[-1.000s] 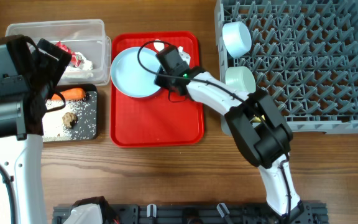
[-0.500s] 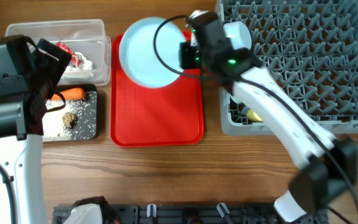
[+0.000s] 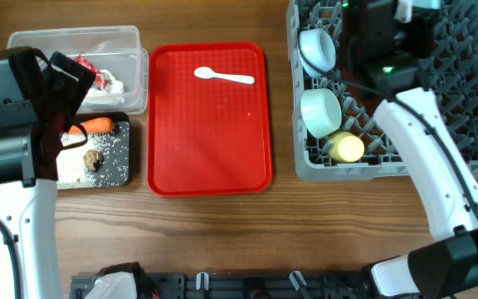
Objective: Sort waste into correct bins and load items into the dishwasher rack
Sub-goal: 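Lift the plate with the right gripper and stand it in the rack, then move the right gripper to the white spoon on the red tray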
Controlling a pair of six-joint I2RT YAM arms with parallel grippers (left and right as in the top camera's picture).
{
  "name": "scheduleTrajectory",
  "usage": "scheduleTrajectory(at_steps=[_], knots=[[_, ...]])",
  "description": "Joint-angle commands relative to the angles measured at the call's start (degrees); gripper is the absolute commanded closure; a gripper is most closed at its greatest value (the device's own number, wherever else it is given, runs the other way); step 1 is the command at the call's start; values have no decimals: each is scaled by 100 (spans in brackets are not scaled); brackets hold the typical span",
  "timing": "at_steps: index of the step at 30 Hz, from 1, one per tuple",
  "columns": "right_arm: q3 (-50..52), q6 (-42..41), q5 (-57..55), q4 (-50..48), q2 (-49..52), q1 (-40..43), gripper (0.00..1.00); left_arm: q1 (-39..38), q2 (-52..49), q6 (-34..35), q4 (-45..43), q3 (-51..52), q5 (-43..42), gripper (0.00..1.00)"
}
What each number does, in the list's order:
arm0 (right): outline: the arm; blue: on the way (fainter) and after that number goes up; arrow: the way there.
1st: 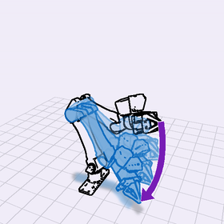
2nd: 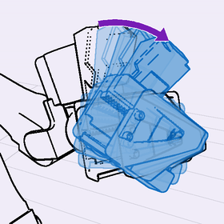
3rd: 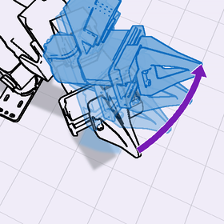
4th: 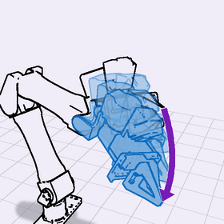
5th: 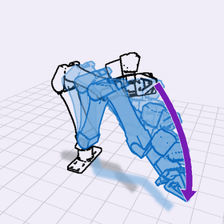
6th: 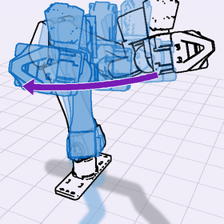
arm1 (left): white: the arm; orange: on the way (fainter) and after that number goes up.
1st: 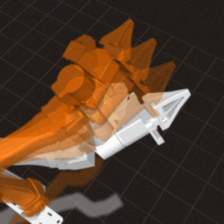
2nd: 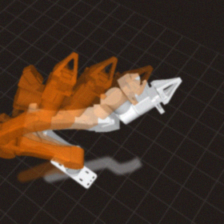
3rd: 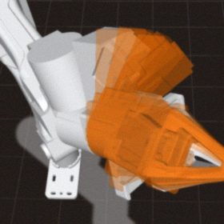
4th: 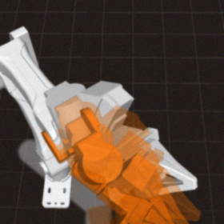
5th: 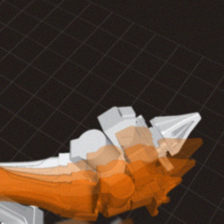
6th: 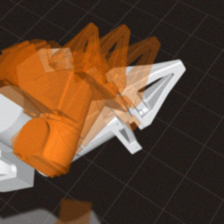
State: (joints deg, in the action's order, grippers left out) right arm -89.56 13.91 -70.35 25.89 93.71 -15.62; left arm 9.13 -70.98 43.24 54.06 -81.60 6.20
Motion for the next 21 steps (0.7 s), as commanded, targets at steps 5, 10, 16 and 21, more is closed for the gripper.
scheduleTrajectory(at_steps=[5,10,16,21], knots=[[76,715,616,164,431,157,96,37,-22,70,26,-4,96,0],[76,863,763,101,984,155,96,37,-22,70,26,-4,96,0],[76,813,1001,92,1478,122,96,37,-22,72,26,-4,96,0],[76,811,1458,46,1744,81,96,37,-22,70,26,-4,96,0]])
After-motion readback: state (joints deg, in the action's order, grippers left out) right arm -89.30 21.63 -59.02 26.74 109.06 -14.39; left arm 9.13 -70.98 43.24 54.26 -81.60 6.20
